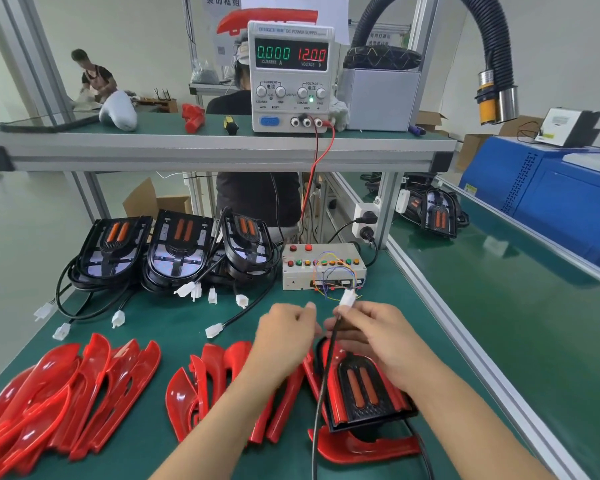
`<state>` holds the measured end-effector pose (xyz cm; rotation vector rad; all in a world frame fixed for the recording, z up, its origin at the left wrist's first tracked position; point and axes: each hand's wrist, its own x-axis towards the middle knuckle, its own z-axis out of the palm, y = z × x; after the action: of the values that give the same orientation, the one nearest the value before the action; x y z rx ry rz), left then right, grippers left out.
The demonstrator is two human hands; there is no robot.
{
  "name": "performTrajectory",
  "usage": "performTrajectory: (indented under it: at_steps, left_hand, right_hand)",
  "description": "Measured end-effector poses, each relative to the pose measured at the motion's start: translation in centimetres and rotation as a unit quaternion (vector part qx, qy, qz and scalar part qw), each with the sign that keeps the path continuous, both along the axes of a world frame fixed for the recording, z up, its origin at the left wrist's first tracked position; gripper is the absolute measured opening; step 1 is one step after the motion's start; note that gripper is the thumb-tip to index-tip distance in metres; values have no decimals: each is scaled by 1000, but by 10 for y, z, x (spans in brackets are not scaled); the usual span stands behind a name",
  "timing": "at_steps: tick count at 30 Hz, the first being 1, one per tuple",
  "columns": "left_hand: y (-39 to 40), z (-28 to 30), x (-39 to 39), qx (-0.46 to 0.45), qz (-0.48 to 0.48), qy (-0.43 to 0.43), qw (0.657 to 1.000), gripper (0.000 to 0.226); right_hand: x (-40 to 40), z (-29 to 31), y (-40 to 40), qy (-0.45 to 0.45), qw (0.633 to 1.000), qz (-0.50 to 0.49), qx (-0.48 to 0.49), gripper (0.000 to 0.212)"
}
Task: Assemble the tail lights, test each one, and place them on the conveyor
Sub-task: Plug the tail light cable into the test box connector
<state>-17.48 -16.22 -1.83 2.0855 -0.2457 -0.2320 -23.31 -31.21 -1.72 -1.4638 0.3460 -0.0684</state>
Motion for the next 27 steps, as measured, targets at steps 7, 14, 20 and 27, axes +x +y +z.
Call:
performTrajectory:
  at_steps: [7,14,20,27]
  left_hand:
    - [0,-4,70,146,-7,-227,963,18]
    - [-24,-13,122,288,-131,-240,918,34]
    - [-35,-25,127,317,-152,-253,901,41]
    - [-33,-33,132,370,-161,-229,886,52]
  right_hand:
    - [-23,-13,-69,15,995,-96,10,13]
    - [-40,-51,-88,-9,983,-151,100,22]
    - [-64,-69,-100,-18,969,-143,203,27]
    - [-59,-91,-89,-49,978,-188,71,22]
